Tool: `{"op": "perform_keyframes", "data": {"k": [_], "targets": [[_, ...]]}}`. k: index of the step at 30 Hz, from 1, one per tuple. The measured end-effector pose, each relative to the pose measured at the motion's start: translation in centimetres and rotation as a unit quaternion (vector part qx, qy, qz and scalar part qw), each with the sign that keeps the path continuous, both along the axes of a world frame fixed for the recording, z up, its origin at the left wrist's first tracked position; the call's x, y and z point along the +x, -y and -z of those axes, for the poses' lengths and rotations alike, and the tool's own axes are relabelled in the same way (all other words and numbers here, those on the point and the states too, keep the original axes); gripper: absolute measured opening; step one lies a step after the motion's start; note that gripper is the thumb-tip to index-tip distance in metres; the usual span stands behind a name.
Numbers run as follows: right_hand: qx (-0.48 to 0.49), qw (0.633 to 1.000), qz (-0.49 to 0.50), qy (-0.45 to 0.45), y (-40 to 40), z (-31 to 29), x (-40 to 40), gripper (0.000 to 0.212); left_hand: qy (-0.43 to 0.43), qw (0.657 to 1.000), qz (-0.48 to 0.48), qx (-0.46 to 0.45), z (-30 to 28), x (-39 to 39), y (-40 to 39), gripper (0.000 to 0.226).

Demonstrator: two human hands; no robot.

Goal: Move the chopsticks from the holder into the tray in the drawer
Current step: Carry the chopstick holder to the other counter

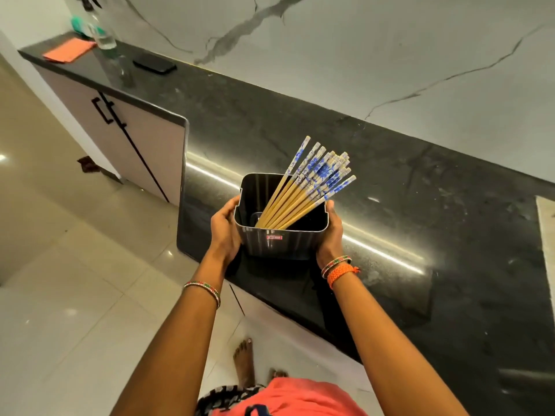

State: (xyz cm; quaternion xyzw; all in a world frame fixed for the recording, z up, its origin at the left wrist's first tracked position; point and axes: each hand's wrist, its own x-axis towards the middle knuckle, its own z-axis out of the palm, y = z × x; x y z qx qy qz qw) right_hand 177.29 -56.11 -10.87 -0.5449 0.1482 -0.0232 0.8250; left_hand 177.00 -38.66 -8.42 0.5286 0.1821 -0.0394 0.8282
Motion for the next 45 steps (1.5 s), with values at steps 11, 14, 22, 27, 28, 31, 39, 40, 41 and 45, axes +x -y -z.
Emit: {"op": "perform_keyframes", "data": {"k": [11, 14, 22, 27, 28, 31, 39, 40, 41, 45], "targets": [[0.037, 0.997, -0.069, 0.014, -1.2, -2.2, -0.3, 0.044, 0.054, 0.997, 0.029, 0.054, -2.8, -2.7, 0.6, 0.045], [0.038, 0.986, -0.155, 0.051, -3.3, -3.7, -1.1, 0.063, 0.072, 0.996, -0.033, 0.041, -3.5, -5.1, -1.8, 0.046], [0.08, 0.926, -0.368, 0.012, -15.6, -4.7, -9.2, 0.048, 0.076, 0.959, -0.273, -0.01, -4.8, -19.0, -10.5, 0.053], [0.089, 0.856, -0.507, -0.041, -25.2, -4.4, -17.3, 0.039, 0.049, 0.909, -0.413, -0.025, -4.9, -30.0, -16.1, 0.039], [0.085, 0.84, -0.534, -0.046, -26.9, -4.4, -19.3, 0.039, 0.045, 0.897, -0.44, -0.023, -4.7, -32.6, -17.2, 0.039], [0.065, 0.782, -0.617, -0.061, -31.9, -4.1, -25.7, 0.038, 0.023, 0.847, -0.532, 0.006, -4.4, -40.7, -19.3, 0.038], [0.053, 0.561, -0.819, -0.109, -40.5, -3.2, -48.8, 0.037, -0.018, 0.632, -0.774, -0.038, -3.7, -63.2, -18.1, 0.035], [0.049, 0.535, -0.835, -0.12, -40.7, -3.2, -51.9, 0.037, -0.025, 0.6, -0.799, -0.032, -3.9, -65.7, -17.2, 0.035], [0.051, 0.509, -0.848, -0.138, -41.0, -3.1, -55.0, 0.038, -0.029, 0.565, -0.824, -0.024, -4.0, -68.0, -16.2, 0.035], [0.041, 0.401, -0.9, -0.166, -41.5, -2.8, -65.2, 0.043, -0.074, 0.434, -0.898, 0.03, -3.5, -75.2, -13.0, 0.031]]}}
